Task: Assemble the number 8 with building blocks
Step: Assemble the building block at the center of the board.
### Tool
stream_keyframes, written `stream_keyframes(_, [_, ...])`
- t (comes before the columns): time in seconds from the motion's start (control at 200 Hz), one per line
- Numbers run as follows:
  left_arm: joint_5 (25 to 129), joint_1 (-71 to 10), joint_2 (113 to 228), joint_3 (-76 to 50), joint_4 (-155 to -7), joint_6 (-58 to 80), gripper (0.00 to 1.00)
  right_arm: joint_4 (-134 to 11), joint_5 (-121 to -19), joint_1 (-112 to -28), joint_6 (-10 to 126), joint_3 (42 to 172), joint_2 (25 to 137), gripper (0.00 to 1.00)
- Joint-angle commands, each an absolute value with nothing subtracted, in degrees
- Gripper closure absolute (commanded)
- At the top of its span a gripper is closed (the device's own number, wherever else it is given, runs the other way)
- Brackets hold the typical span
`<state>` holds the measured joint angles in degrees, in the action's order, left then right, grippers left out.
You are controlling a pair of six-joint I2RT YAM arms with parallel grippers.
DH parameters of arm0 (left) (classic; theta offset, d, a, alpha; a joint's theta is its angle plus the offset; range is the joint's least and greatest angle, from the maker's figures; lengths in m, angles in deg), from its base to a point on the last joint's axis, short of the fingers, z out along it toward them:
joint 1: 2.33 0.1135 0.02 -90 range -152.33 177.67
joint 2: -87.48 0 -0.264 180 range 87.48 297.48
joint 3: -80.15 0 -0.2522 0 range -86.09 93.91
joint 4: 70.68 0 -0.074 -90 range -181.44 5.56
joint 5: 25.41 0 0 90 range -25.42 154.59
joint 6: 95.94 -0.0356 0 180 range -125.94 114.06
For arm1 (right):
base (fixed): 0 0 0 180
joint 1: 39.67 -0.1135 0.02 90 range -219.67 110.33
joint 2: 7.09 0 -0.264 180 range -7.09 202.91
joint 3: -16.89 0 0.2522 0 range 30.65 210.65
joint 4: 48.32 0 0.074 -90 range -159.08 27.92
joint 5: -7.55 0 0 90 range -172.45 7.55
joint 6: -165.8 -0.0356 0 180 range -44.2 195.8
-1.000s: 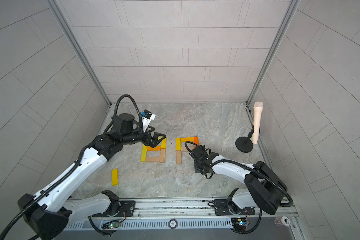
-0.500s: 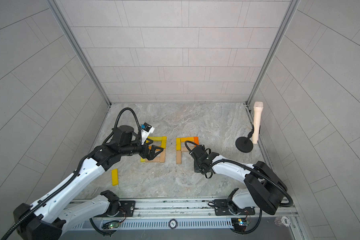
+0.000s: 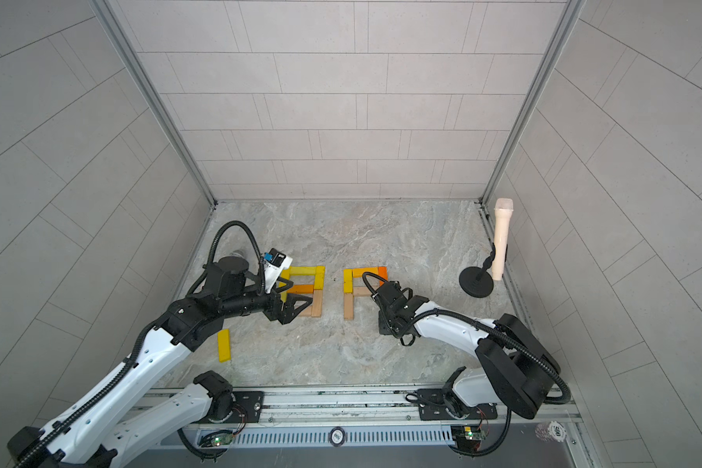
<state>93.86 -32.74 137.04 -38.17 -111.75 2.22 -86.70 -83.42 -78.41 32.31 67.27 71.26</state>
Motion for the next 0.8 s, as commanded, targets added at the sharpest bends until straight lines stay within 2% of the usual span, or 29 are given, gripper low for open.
stream_keyframes(0.0, [94.55, -33.08, 136.47, -38.85, -110.96, 2.73, 0.00, -86.53, -83.05, -77.85, 32.21, 68.27, 72.23, 0.70])
stream_keyframes(0.796, [93.85, -33.05, 135.82, -39.33, -111.16, 3.98, 0.00, -87.54, -82.36, -74.49, 33.71, 73.02, 78.58, 0.70])
